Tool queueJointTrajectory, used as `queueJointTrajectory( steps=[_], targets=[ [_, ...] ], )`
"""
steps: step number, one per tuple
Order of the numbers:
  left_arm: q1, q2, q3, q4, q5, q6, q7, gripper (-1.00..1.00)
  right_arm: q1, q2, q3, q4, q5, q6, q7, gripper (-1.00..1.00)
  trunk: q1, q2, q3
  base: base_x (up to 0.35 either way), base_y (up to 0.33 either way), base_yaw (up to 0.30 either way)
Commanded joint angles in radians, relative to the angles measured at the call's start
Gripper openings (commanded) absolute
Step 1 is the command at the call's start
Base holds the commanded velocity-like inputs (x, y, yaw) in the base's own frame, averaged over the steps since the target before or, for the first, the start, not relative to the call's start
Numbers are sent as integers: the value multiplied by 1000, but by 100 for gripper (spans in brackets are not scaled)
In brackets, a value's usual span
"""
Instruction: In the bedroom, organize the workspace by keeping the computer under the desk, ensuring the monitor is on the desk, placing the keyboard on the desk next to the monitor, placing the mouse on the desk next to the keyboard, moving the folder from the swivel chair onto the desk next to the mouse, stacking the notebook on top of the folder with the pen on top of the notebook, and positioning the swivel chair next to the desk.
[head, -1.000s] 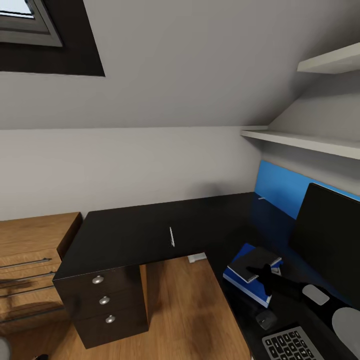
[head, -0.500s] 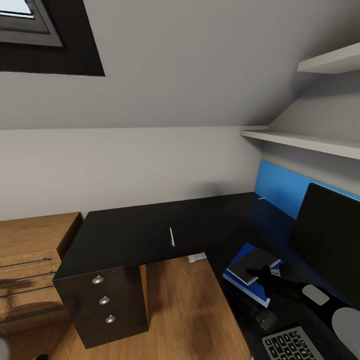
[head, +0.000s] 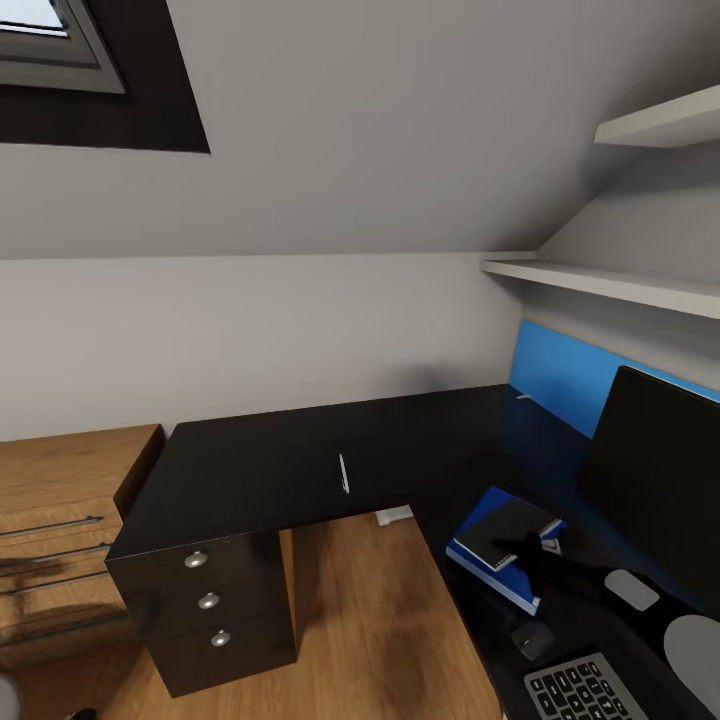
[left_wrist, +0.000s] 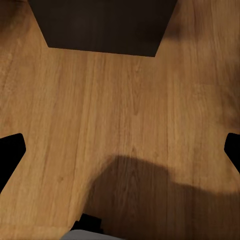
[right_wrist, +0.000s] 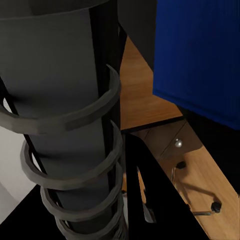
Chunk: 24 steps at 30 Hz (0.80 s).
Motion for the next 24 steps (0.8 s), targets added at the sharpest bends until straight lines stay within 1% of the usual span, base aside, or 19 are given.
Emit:
queueJointTrajectory(
  steps=[1,10,24],
  targets=[
    [0,1,-7,-2,4,-2,8,100,-1,0,6,1,-5,4,3,-100,0,-1,-1,0,0,0],
    [1,1,-7,-2,4,-2,8,100,-1,0,5,6,-5,4,-24,-100,0,-1,-1,0,0,0],
    [0,2,-7,-2,4,-2,8,100,-1,1,5,6,-5,4,-27,-100,0,-1,-1,0,0,0]
  ],
)
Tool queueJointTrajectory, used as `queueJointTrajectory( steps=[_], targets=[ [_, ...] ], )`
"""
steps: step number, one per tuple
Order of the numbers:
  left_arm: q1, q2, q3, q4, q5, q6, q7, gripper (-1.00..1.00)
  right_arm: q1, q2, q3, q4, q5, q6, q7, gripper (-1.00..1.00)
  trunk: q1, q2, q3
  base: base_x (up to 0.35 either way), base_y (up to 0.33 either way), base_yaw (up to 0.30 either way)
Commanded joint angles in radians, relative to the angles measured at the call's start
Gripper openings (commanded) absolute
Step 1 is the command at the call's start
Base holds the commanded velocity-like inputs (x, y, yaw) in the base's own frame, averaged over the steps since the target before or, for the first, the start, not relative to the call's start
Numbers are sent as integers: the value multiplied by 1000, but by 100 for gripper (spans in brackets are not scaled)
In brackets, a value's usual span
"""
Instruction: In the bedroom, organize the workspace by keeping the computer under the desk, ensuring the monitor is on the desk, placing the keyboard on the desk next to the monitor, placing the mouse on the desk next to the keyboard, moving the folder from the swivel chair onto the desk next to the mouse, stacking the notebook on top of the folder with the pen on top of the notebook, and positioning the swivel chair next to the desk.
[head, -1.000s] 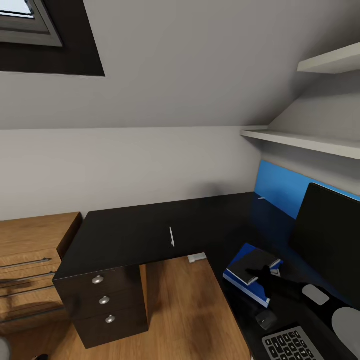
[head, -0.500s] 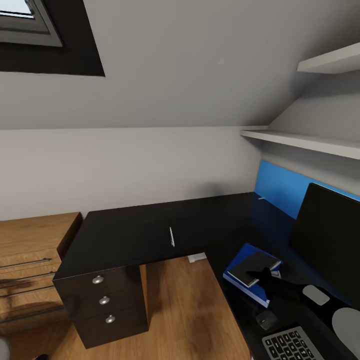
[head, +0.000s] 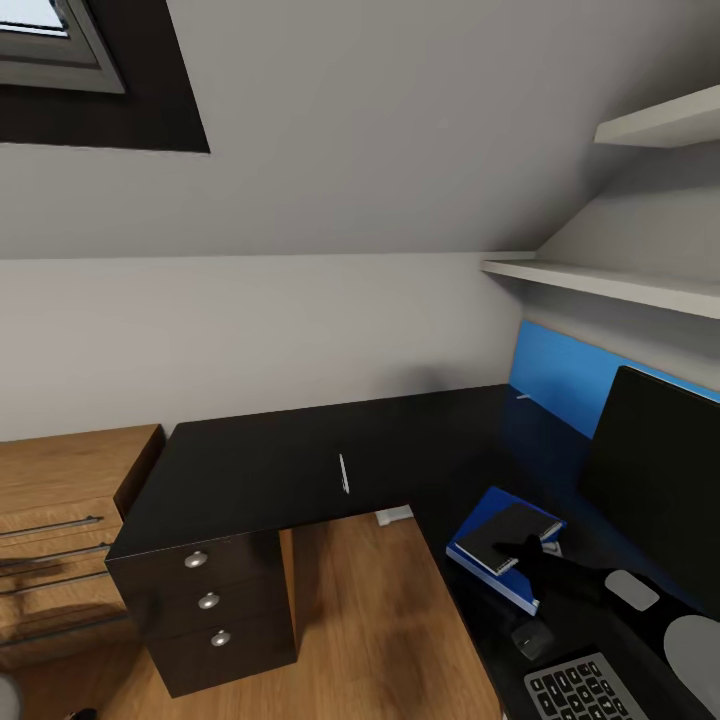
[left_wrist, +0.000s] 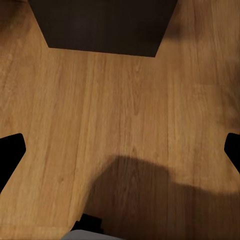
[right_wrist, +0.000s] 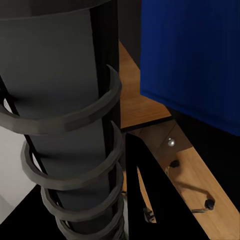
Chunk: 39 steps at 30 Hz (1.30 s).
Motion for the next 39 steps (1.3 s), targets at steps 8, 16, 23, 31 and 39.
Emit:
queueJointTrajectory(
  steps=[8,16,23,31,39],
  targets=[
    [0,1,-7,-1,4,-2,8,100,-1,-1,7,1,-4,3,8,-100,0,-1,-1,54,0,0],
    [0,0,-7,-1,4,-2,8,100,-1,0,7,1,-4,3,7,-100,0,-1,-1,42,0,0],
    [0,0,-7,-1,4,-2,8,100,-1,-1,7,1,-4,3,7,-100,0,-1,-1,6,0,0],
    [0,0,-7,-1,4,-2,8,100,-1,-1,7,1,-4,3,6,-100,0,-1,-1,43,0,0],
    [0,0,-7,-2,4,-2,8,100,-1,0,7,1,-4,2,6,-100,0,-1,-1,101,0,0]
  ],
)
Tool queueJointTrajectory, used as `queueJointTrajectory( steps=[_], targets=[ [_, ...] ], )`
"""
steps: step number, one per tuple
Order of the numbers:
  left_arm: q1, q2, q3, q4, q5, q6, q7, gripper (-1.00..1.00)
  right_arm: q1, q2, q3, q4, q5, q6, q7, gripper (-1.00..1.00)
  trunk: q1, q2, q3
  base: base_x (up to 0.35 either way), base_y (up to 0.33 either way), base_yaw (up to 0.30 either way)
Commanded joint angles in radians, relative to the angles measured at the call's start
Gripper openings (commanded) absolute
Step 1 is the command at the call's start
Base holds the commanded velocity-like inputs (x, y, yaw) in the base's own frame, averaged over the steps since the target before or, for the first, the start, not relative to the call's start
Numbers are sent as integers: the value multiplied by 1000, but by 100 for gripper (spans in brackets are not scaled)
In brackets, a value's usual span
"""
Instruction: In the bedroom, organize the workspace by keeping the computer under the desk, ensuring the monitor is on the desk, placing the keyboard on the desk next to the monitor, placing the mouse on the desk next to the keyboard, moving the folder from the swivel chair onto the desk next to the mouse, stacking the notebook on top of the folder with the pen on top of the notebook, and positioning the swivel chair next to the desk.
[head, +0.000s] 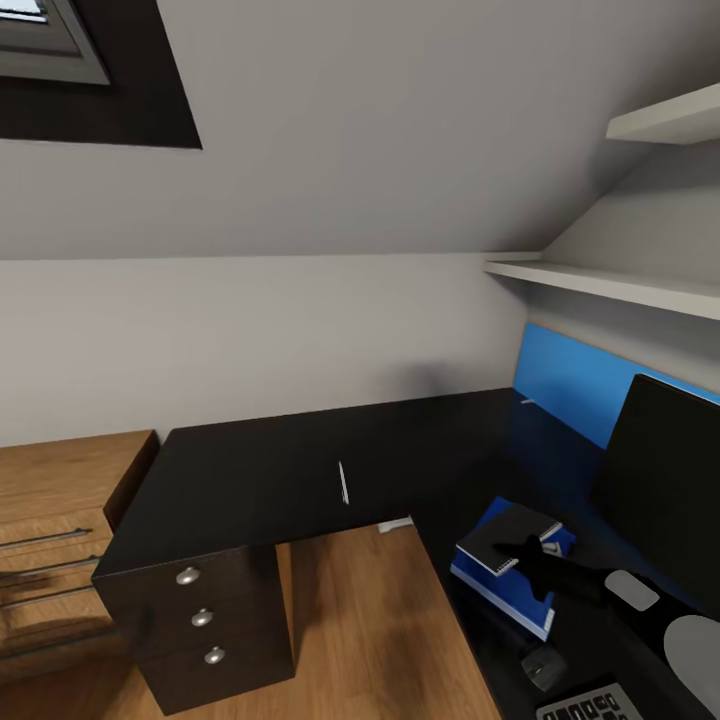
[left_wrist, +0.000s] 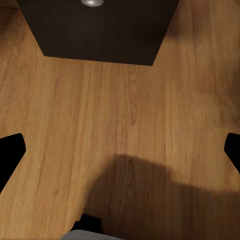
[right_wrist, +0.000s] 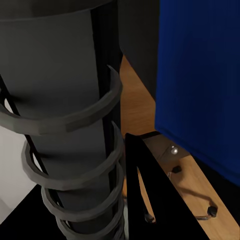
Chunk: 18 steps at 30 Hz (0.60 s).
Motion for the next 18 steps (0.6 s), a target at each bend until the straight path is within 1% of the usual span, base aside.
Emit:
queueJointTrajectory(
  steps=[1,18],
  targets=[
    [0,1,-7,-1,4,-2,8,100,-1,0,6,1,-4,3,8,-100,0,-1,-1,33,0,0],
    [1,1,-7,-1,4,-2,8,100,-1,1,8,1,-4,3,6,-100,0,-1,-1,7,0,0]
  ],
)
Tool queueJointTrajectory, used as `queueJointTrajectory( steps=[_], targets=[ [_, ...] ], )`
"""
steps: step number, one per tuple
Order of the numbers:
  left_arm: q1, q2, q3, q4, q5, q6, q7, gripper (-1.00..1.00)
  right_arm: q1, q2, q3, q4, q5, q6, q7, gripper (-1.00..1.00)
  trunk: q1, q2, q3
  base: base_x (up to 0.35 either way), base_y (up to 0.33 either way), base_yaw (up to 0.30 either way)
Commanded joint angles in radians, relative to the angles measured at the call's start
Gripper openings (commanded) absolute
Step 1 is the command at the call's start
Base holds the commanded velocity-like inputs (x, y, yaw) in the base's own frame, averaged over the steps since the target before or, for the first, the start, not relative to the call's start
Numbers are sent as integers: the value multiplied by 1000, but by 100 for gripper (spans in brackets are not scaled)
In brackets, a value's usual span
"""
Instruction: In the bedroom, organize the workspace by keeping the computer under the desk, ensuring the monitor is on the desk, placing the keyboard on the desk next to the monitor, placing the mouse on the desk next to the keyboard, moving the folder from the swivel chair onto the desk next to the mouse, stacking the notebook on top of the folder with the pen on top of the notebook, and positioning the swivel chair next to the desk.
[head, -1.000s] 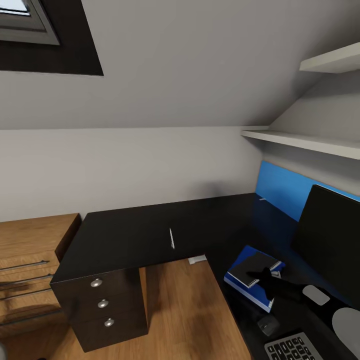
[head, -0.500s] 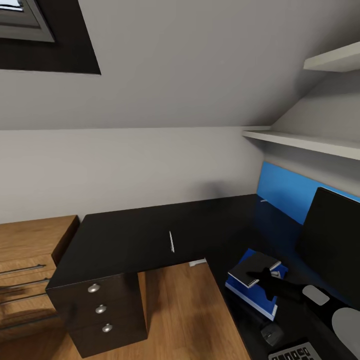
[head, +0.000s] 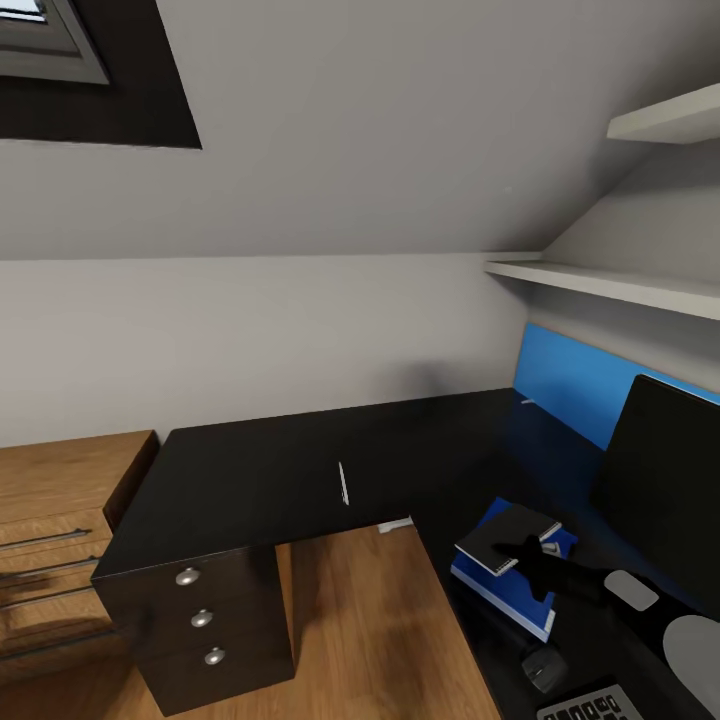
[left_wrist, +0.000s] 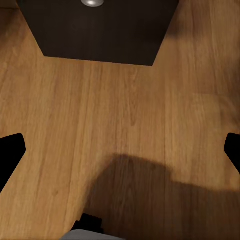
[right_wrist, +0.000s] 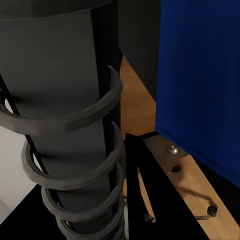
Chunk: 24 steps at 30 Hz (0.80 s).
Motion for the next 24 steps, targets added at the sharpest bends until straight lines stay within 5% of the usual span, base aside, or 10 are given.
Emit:
queueJointTrajectory(
  steps=[1,24],
  targets=[
    [0,0,-7,-2,4,-2,8,100,-1,-1,6,1,-4,3,8,-100,0,-1,-1,0,0,0],
    [0,1,-6,-2,4,-2,8,100,-1,-1,7,1,-4,1,9,-100,0,-1,-1,0,-35,0]
  ],
)
